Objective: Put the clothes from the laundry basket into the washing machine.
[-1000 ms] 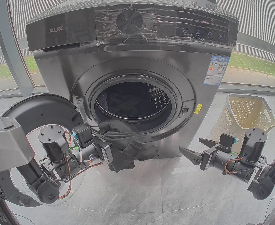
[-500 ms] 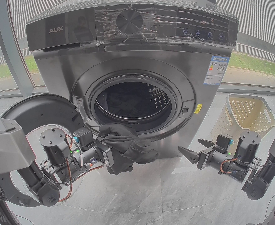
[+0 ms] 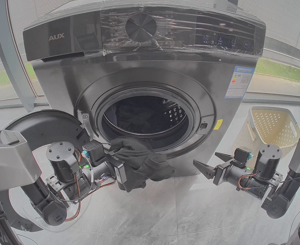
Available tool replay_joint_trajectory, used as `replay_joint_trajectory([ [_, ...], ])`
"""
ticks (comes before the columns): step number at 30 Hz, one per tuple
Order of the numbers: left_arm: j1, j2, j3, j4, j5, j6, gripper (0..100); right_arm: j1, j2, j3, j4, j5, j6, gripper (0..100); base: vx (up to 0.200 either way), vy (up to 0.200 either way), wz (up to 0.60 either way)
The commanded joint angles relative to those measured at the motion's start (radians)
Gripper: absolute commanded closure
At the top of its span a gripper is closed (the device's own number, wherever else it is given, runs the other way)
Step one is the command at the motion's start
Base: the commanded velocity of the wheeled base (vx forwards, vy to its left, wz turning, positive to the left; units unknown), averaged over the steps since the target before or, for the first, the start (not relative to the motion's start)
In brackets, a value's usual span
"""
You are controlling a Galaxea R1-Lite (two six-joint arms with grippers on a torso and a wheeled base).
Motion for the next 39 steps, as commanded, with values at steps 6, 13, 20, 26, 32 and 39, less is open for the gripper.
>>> replay_joint_trajectory([
  [6,-0.006,0.004,0.002,-0.004,0.0,-0.002,100,0.03,-0.015,0.002,0.0,-0.002,0.0,0,0.167,0.0,0.0],
  [13,-0.019,0.01,0.003,-0.004,0.0,0.0,100,0.033,-0.044,0.008,0.003,-0.002,-0.001,0,0.114,0.0,0.0],
  [20,-0.078,0.024,-0.015,-0.001,0.066,0.0,100,0.1,-0.12,0.061,0.008,0.0,-0.009,0,0.0,0.0,0.0],
  [26,-0.081,0.176,-0.169,-0.001,0.133,0.072,100,0.157,-0.158,0.089,0.012,0.0,-0.01,0,0.0,0.0,0.0],
  [32,-0.082,0.257,-0.293,0.004,0.129,-0.014,100,0.169,-0.162,0.106,0.005,0.0,-0.033,0,0.0,0.0,0.0],
  [39,-0.078,0.43,-0.549,0.019,0.156,-0.022,100,0.171,-0.185,0.106,0.016,0.0,-0.037,0,0.0,0.0,0.0],
])
